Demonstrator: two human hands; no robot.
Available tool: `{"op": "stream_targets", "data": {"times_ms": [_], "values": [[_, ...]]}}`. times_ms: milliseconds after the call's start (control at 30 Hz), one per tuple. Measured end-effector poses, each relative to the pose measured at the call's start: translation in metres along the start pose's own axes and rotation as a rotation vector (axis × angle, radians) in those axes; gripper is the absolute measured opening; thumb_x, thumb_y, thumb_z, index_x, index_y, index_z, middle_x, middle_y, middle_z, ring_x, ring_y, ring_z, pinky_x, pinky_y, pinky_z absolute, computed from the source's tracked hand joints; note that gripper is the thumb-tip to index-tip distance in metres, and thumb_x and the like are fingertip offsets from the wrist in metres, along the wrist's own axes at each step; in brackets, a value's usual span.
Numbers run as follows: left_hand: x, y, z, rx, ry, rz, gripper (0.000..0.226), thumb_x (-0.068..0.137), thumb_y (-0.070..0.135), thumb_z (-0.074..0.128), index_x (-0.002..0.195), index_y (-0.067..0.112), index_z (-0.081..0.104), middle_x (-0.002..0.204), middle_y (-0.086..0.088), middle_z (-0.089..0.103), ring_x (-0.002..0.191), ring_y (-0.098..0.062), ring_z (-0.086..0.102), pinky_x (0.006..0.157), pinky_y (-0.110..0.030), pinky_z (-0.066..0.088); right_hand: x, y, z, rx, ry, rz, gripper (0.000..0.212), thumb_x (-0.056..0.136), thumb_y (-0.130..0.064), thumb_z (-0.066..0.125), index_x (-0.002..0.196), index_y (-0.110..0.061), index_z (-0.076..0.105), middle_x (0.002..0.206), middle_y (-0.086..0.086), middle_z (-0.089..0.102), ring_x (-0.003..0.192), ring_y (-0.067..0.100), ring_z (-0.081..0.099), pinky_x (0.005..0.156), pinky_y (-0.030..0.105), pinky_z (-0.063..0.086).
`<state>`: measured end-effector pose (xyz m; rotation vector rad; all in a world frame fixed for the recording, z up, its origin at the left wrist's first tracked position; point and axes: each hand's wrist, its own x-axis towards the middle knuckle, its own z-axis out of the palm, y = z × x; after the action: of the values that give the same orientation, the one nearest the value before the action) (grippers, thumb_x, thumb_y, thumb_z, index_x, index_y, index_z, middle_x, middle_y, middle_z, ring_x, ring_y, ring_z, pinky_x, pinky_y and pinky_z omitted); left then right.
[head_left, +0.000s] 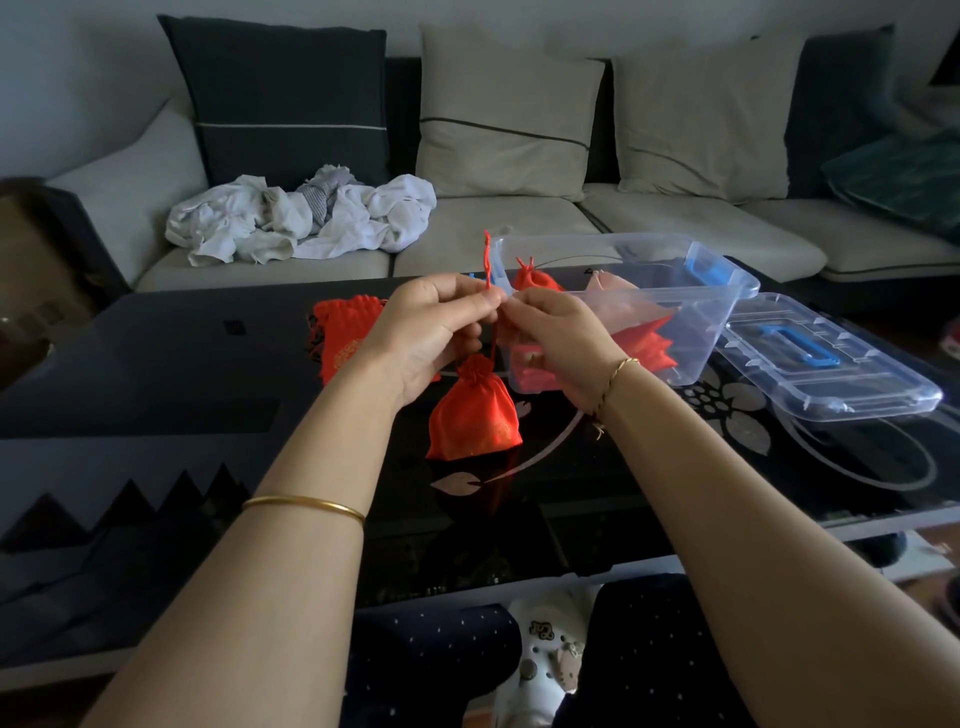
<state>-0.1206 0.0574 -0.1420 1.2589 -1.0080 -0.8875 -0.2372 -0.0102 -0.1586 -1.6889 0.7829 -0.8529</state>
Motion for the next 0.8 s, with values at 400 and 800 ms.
{"op": "stream_targets", "data": {"times_ms": [400,800], "values": [[-0.0001,-0.0008,-0.0006,0.012,0.005,0.031,0.009,0.091,0.006,0.057,0.084,0.009,0.063,0.07,-0.001,0.06,0.049,-0.002,0.052,0.049,-0.014,0.044,0.0006,0.0002,-0.0014,0.009,-0.015,0.01,0.024,0.098,-0.027,0.042,0.085,-0.012,0.055,0.073,0.003,0.054,0.065,0.015,0.051,0.058,0.025,0.04],[0.0027,-0.0037,-0.0058,0.073,0.025,0.075,0.016,0.087,-0.006,0.057,0.082,0.009,0.061,0.076,-0.005,0.067,0.061,-0.007,0.059,0.058,-0.018,0.05,-0.0058,-0.0007,-0.0092,-0.119,-0.128,0.179,0.028,0.093,-0.025,0.051,0.07,-0.01,0.058,0.065,0.005,0.055,0.059,0.017,0.051,0.056,0.026,0.041]]}}
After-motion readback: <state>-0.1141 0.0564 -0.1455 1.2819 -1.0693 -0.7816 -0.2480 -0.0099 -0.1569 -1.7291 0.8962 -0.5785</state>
